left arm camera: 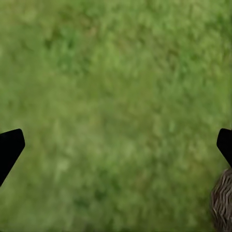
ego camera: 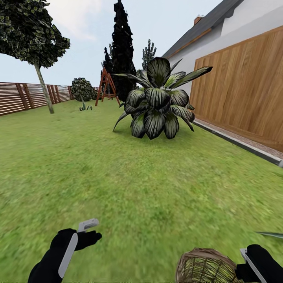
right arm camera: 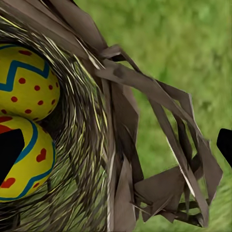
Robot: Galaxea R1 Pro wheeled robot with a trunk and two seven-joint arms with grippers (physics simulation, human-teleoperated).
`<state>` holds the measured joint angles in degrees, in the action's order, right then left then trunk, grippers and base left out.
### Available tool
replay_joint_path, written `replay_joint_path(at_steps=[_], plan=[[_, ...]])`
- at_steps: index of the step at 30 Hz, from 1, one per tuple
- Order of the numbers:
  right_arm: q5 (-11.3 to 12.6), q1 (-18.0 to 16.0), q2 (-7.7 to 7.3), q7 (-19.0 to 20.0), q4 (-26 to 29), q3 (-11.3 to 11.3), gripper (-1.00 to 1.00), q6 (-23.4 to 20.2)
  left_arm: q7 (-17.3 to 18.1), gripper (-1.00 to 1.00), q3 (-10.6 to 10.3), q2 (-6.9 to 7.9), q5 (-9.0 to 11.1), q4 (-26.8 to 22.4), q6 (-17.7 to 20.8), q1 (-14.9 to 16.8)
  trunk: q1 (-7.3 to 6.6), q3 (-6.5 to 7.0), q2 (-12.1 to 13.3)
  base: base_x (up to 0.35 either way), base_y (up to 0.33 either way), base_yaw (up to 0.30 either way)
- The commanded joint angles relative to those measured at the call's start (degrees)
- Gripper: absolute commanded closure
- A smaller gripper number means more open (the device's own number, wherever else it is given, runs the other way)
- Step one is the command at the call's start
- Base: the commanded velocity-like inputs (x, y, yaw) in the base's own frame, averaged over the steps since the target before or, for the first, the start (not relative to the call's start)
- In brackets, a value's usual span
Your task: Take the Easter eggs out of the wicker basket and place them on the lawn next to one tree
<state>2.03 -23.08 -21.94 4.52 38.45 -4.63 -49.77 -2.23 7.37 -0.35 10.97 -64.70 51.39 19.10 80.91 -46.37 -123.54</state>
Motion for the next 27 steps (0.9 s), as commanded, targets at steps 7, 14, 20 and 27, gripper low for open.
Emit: replay_joint_path(at_steps=[7,14,20,27], plan=[[0.2,0.0,-0.12,0.1,0.1,-0.2,-1.0,-0.3,-0.1,-1.0,0.0,-0.31,0.5,0.2,0.3,0.1,0.66,-0.6,-1.2,0.0,0.0,0.0],[0.2,0.0,-0.12,0.1,0.4,-0.3,-1.0,-0.3,0.0,-1.0,-0.1,-0.41,0.6,1.2,0.3,0.1,0.66,-0.6,-1.2,0.026,-0.018,0.0],[0.2,0.0,-0.12,0.1,0.4,-0.2,-1.0,-0.3,0.1,-1.0,-0.3,-1.01,0.6,1.9,0.3,0.1,0.66,-0.6,-1.2,0.113,-0.101,0.0],[0.2,0.0,-0.12,0.1,0.4,-0.3,-1.0,-0.3,0.2,-1.0,-0.2,-1.08,0.6,1.9,0.3,0.1,0.66,-0.6,-1.2,0.006,-0.005,0.0]])
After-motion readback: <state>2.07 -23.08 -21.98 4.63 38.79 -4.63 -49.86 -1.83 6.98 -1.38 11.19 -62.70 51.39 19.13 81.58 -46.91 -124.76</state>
